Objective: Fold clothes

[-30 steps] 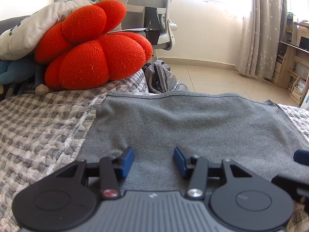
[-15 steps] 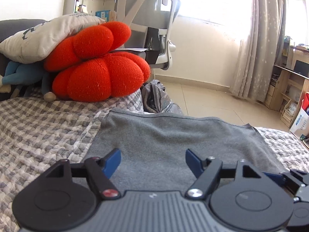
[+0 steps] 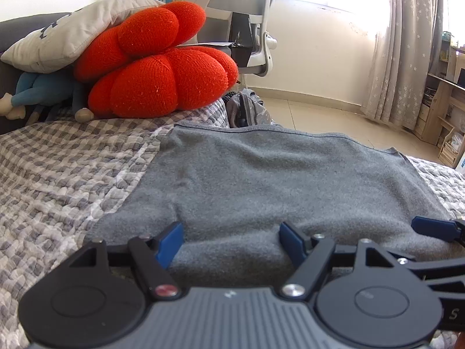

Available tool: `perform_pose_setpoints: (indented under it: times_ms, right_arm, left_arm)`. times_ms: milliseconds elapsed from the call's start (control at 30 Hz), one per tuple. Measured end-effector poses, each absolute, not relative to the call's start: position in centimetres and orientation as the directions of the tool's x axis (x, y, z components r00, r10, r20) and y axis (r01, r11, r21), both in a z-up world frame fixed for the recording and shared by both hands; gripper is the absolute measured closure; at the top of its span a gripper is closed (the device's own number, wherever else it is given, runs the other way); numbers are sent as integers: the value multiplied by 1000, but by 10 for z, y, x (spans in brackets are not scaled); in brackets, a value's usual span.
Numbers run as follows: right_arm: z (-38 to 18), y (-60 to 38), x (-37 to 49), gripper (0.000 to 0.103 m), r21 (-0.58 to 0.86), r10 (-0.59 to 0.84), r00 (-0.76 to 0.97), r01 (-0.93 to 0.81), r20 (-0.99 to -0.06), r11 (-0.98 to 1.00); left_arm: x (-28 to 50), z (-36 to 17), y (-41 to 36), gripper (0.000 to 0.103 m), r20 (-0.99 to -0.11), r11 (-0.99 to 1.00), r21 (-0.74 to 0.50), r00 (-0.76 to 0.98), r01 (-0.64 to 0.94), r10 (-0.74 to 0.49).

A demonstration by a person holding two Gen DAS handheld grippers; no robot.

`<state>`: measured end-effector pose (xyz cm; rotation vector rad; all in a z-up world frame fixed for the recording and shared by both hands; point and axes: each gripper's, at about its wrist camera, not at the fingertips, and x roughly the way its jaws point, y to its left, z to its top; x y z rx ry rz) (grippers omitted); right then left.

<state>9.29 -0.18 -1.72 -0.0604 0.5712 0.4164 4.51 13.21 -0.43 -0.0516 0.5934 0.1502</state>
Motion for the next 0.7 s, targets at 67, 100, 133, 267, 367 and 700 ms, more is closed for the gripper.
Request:
perform_pose_setpoints:
  times_ms: [67, 100, 133, 267, 367, 700]
  right_arm:
    - [-17, -5, 94, 13, 75, 375, 758, -399, -534, 914]
    - [-17, -6, 94, 13, 83, 379, 756, -400, -533, 913]
    - [-18, -7, 94, 13, 85, 381, 755, -400, -534, 913]
    - [-18, -5, 94, 12, 69, 371, 757, -399, -538, 914]
    - [-19, -7, 94, 12, 78, 375, 756, -398, -537, 914]
    - [-18, -6, 95, 11, 72, 372, 755, -399, -539, 914]
  left_arm:
    - [44, -4, 130, 27, -554, 986, 33, 818, -164, 154]
    - [43, -3, 128, 25, -550, 984, 55, 817, -168, 170]
    - [42, -3, 128, 25, -547, 983, 64, 818, -174, 180]
    - [34, 0, 143, 26, -537, 979, 12, 825, -202, 177]
    - [28, 2, 152, 26, -535, 974, -10, 824, -225, 185]
    - [32, -3, 160, 25, -565, 966, -5, 798, -259, 210]
